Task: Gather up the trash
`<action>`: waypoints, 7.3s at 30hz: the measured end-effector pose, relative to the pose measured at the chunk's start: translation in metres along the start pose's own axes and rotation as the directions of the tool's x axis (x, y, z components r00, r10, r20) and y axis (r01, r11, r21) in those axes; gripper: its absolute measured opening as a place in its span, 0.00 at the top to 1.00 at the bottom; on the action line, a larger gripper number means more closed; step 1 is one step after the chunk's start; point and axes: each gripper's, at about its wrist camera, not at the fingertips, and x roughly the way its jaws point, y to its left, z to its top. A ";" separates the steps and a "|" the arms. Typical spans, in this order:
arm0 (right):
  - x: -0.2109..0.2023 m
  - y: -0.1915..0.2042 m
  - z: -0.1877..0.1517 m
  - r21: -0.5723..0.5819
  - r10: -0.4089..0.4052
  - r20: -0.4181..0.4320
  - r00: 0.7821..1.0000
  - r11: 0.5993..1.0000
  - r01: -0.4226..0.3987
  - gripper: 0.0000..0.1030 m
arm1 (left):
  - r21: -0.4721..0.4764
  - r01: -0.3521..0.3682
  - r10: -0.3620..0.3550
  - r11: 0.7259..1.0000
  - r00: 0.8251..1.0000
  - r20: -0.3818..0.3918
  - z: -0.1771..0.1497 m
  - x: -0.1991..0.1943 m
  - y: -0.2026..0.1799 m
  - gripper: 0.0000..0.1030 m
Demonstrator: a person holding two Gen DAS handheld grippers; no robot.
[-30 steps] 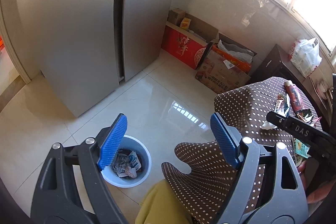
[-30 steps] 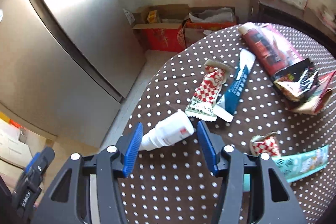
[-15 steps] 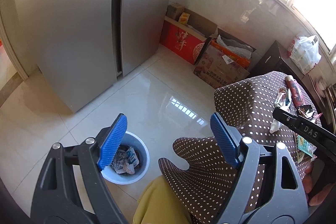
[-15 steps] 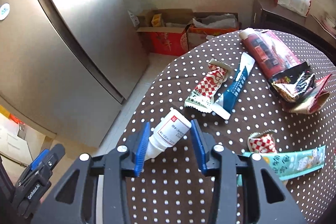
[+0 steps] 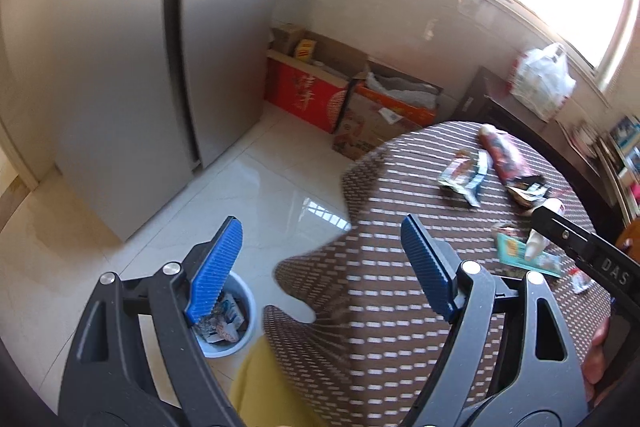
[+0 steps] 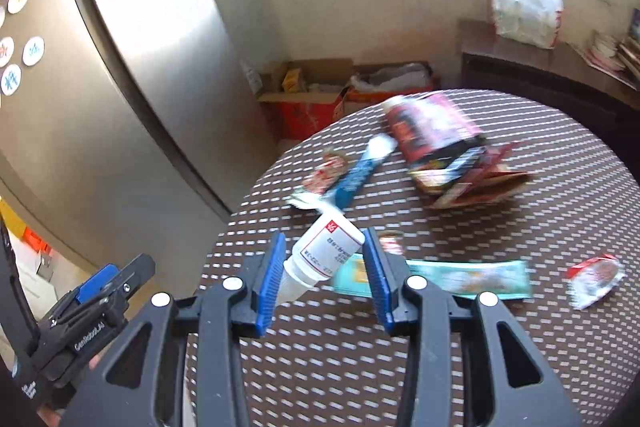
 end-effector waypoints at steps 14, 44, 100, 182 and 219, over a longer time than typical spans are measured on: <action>-0.088 -0.165 -0.031 0.239 -0.207 0.107 0.972 0.955 0.177 0.62 | 0.264 0.217 -0.198 0.940 0.975 -0.097 -0.030 -0.005 -0.169 0.21; -0.138 -0.314 -0.088 0.477 -0.421 0.070 0.904 0.810 0.340 0.62 | 0.598 0.363 -0.190 0.715 0.924 -0.333 -0.106 0.073 -0.386 0.54; -0.113 -0.266 -0.064 0.367 -0.331 0.095 0.939 0.888 0.277 0.62 | 0.351 0.405 -0.325 0.845 0.908 -0.264 -0.057 0.057 -0.288 0.96; 0.014 0.148 -0.068 -0.294 0.211 -0.113 0.971 0.926 -0.236 0.62 | -0.024 -0.239 0.236 0.971 0.967 -0.094 -0.056 -0.014 0.103 0.94; 0.047 0.203 -0.094 -0.380 0.228 -0.233 0.945 0.874 -0.304 0.23 | -0.201 -0.346 0.342 0.917 0.938 -0.056 -0.083 -0.054 0.171 0.40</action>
